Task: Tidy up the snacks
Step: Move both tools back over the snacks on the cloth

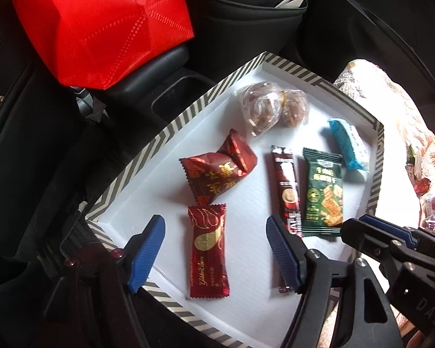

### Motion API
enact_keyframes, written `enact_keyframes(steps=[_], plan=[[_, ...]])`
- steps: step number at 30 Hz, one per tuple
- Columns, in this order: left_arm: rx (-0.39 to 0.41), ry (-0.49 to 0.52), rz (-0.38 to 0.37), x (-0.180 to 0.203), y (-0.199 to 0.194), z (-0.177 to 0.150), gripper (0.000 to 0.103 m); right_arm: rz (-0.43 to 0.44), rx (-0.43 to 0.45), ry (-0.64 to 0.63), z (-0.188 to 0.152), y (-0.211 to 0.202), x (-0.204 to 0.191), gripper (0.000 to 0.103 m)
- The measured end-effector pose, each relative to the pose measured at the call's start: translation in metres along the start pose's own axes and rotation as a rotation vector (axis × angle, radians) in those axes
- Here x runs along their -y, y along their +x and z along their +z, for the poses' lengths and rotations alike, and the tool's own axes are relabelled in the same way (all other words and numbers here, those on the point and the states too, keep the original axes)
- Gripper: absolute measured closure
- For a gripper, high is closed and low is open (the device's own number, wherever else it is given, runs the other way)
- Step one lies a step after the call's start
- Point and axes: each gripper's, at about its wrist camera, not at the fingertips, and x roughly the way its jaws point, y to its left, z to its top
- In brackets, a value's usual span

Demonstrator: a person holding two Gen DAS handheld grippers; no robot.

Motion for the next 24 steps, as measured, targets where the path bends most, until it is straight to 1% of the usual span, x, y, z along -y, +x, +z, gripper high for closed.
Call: enact_keyframes(steps=[1, 2, 4, 13, 18, 21, 24], plan=[[0.003, 0.004, -0.005, 0.002, -0.002, 0.000, 0.026, -0.001, 0.006, 0.001, 0.000, -0.005, 0.002, 0.078], [0.005, 0.010, -0.010, 0.005, -0.004, -0.001, 0.025, -0.002, 0.010, 0.003, -0.001, -0.009, 0.003, 0.070], [0.010, 0.026, -0.019, 0.011, -0.008, -0.001, 0.023, -0.003, 0.024, 0.010, -0.005, -0.019, 0.006, 0.062], [0.018, 0.114, -0.064, 0.050, -0.023, -0.006, 0.020, -0.033, 0.096, 0.054, -0.021, -0.060, 0.045, 0.062], [0.019, 0.172, -0.078, 0.077, -0.029, -0.010, 0.019, -0.089, 0.139, 0.094, -0.033, -0.084, 0.077, 0.062], [0.018, 0.203, -0.091, 0.094, -0.031, -0.012, 0.019, -0.117, 0.152, 0.127, -0.042, -0.096, 0.101, 0.057], [0.015, 0.232, -0.106, 0.112, -0.032, -0.014, 0.019, -0.133, 0.166, 0.183, -0.051, -0.107, 0.128, 0.056]])
